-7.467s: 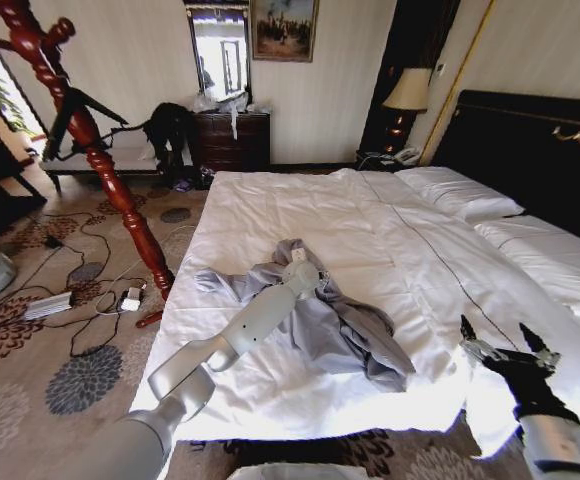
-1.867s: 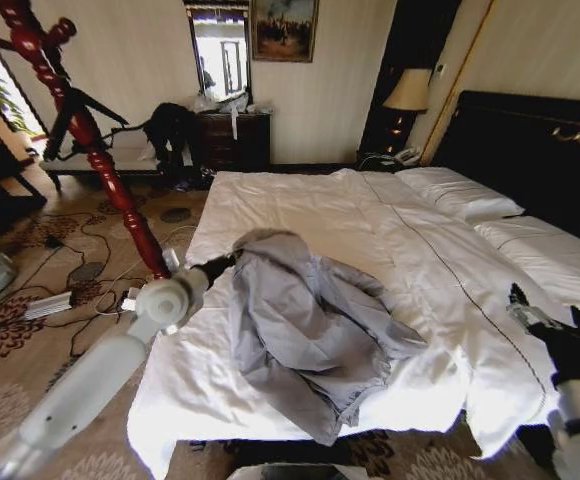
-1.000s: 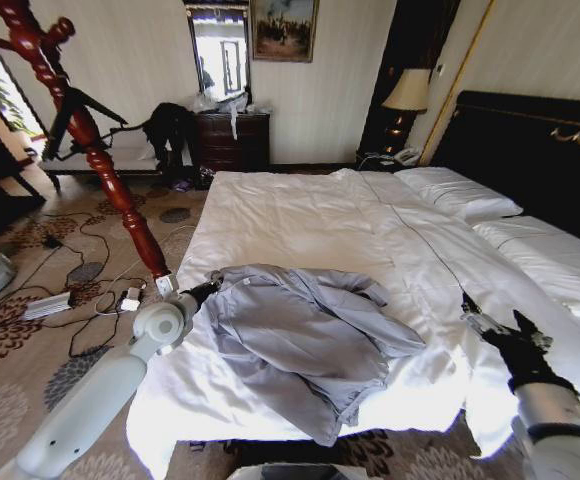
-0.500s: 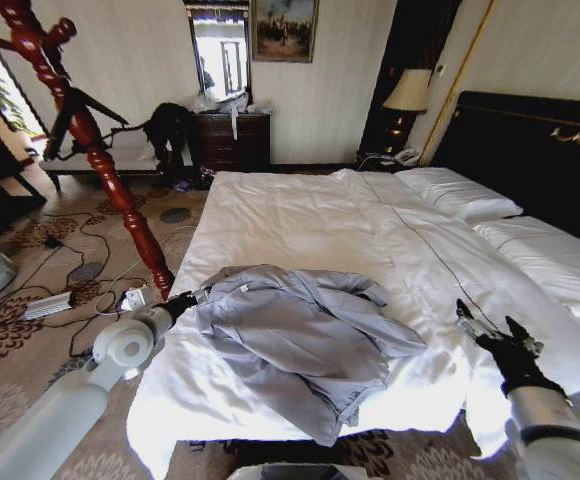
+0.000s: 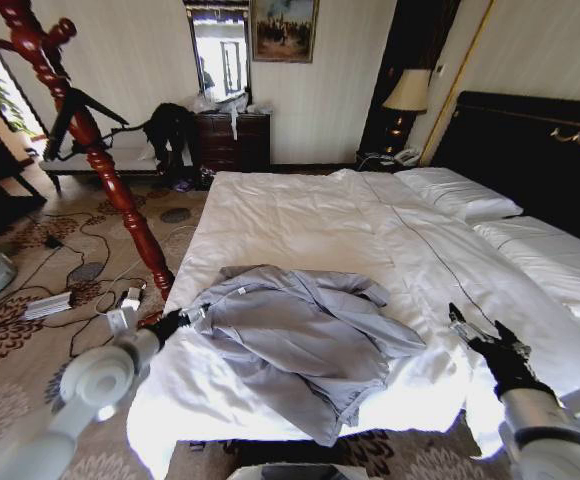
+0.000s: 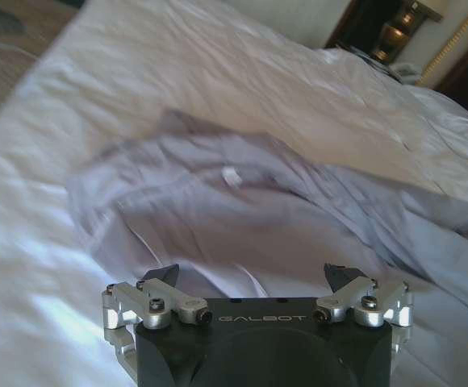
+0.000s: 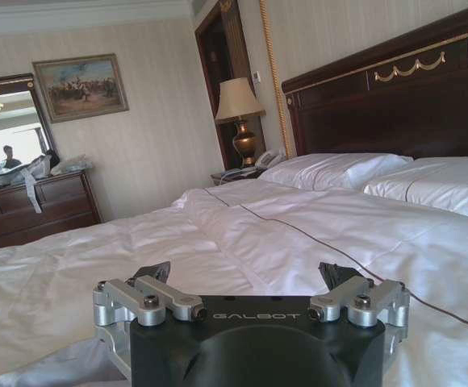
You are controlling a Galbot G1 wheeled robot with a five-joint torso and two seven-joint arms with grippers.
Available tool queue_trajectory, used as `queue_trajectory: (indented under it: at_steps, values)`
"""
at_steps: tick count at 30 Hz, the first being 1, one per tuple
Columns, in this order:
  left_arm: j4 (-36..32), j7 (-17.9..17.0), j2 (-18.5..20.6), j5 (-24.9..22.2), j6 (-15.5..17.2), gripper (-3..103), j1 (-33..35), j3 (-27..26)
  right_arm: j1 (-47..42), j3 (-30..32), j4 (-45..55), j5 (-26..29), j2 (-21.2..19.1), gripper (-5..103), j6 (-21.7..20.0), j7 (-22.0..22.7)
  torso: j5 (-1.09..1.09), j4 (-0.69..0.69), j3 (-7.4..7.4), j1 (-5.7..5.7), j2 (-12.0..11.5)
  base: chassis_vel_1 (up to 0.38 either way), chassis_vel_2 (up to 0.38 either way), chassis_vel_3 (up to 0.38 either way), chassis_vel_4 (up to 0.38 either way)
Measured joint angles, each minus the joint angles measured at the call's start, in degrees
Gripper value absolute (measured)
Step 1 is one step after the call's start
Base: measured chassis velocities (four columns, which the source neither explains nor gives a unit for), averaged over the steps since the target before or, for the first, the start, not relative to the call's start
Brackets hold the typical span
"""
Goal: Pick up the clothes from the bed and hang them on the clothes hanger.
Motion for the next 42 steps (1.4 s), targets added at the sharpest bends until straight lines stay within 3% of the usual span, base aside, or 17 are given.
queue_trajectory:
  at_steps: [4,8,12,20,24,28,29,31,34,38,42]
  values:
    - [-1.4,1.6,-4.3,2.9,-0.2,100,2.5,3.7,0.1,-0.2,-0.3,-0.1,-0.1,100,-0.1,0.1,0.01,0.01,0.0,0.0,0.0,0.0,0.0,0.0,0.0]
    - [-1.2,2.0,-6.4,1.7,-0.5,100,2.7,6.0,0.0,-0.2,-0.4,-0.3,-0.3,100,-0.3,0.3,0.01,-0.02,0.0,0.0,0.0,0.0,0.0,0.0,0.0]
    - [-0.5,2.1,-6.3,-2.0,-0.1,100,3.2,8.8,0.2,-0.3,-0.5,-0.7,-0.4,100,-0.6,0.9,0.01,-0.01,0.0,0.0,0.0,0.0,0.0,0.0,0.0]
    - [3.6,2.8,-3.7,-1.7,1.8,100,1.2,18.3,0.3,-1.3,-1.4,-0.8,-0.3,100,-1.4,1.2,-0.01,-0.01,0.0,0.0,0.0,0.0,0.0,0.0,0.0]
    - [5.5,2.5,-4.2,-1.5,1.8,100,-1.8,21.4,0.3,-2.1,-3.1,3.5,-1.0,100,-3.4,1.3,0.01,-0.02,0.01,0.01,0.0,0.0,0.0,0.0,0.0]
    - [7.3,2.4,-4.7,-2.0,1.7,100,-3.8,22.1,1.8,-1.9,-5.3,19.7,-4.3,100,-10.2,3.9,0.0,0.01,0.01,0.0,0.0,0.0,0.0,0.0,0.0]
    - [7.3,2.4,-4.7,-2.0,1.7,100,-3.8,22.1,1.8,-1.9,-5.3,19.7,-4.3,100,-10.2,3.9,0.0,0.01,0.01,0.0,0.0,0.0,0.0,0.0,0.0]
    - [8.2,1.9,-4.0,-3.6,1.7,100,-7.1,23.4,4.2,-3.0,-8.5,26.0,-6.7,100,-12.6,5.3,0.0,0.01,0.01,0.01,0.0,0.0,0.0,0.0,0.0]
    - [8.3,1.6,-3.3,-5.3,1.5,100,-9.5,24.5,6.0,-4.0,-10.8,28.1,-7.9,100,-13.5,5.8,0.03,-0.01,0.01,0.01,0.0,0.0,0.0,0.0,0.0]
    - [8.7,1.0,-2.9,-12.0,0.8,100,-17.1,28.0,10.4,-7.2,-16.7,29.2,-9.4,100,-14.2,6.5,0.02,-0.02,0.02,0.01,0.0,0.0,0.0,0.0,0.0]
    - [10.5,1.3,-3.6,-13.4,0.3,100,-19.4,30.9,12.4,-8.6,-19.3,28.6,-9.2,100,-14.2,6.6,0.01,-0.02,0.01,0.01,0.0,0.0,0.0,0.0,0.0]
